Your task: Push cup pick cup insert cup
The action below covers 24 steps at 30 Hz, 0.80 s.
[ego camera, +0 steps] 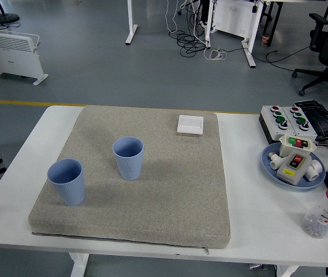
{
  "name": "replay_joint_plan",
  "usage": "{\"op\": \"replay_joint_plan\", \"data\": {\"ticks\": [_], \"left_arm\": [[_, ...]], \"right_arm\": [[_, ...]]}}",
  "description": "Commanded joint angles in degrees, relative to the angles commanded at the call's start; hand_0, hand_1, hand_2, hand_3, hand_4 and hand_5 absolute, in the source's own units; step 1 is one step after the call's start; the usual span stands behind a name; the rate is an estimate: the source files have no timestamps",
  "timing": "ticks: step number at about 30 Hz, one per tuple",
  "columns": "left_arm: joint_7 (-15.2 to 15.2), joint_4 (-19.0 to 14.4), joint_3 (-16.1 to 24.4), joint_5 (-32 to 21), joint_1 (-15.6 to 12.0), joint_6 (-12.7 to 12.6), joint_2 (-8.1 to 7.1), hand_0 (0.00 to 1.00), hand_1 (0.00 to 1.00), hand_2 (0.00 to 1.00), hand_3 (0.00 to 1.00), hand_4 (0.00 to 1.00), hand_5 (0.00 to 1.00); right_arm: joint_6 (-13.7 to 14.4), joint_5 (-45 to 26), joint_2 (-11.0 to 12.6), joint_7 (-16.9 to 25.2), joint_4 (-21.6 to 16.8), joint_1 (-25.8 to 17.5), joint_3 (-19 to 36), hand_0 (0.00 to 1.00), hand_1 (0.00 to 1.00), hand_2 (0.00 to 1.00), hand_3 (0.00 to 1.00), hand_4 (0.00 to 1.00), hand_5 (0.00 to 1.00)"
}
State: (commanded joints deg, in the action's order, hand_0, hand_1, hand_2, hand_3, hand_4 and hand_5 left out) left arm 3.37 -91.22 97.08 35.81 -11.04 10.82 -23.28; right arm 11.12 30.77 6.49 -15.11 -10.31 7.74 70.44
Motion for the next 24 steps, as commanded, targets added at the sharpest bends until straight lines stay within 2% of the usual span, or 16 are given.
{"op": "replay_joint_plan", "data": {"ticks": [6, 7, 12, 20, 24], "left_arm": [[0.6, -1.9, -3.1, 9.2, -1.1, 0.8, -0.7, 0.621, 0.64, 0.603, 0.55, 0.669, 0.998], [0.7, -2.0, -3.8, 10.5, -1.4, 1.0, -0.86, 0.67, 0.654, 0.577, 0.542, 0.659, 0.998], [1.3, -2.3, -6.7, 17.7, -3.2, 1.4, -1.96, 0.67, 0.654, 0.577, 0.542, 0.659, 0.998], [1.5, -3.0, -9.5, 18.6, -4.1, 1.6, -3.36, 0.659, 0.649, 0.558, 0.52, 0.659, 0.998], [1.5, -2.2, -12.0, 18.7, -2.9, 1.5, -3.24, 0.659, 0.649, 0.558, 0.52, 0.659, 0.998]], "right_arm": [[0.0, 0.3, 0.1, -0.1, 0.0, 0.1, -0.1, 0.724, 0.655, 0.675, 0.59, 0.132, 0.485], [0.1, 0.3, 0.1, -0.2, 0.0, 0.1, -0.1, 0.725, 0.655, 0.674, 0.59, 0.132, 0.487], [0.1, 0.3, 0.1, -0.2, 0.0, 0.2, -0.1, 0.725, 0.655, 0.674, 0.59, 0.132, 0.487], [0.1, 0.5, 0.2, -0.2, 0.0, 0.2, 0.0, 0.725, 0.654, 0.673, 0.59, 0.132, 0.49], [0.1, 0.2, 0.2, -0.2, 0.0, 0.2, -0.2, 0.725, 0.654, 0.673, 0.59, 0.132, 0.49]]}}
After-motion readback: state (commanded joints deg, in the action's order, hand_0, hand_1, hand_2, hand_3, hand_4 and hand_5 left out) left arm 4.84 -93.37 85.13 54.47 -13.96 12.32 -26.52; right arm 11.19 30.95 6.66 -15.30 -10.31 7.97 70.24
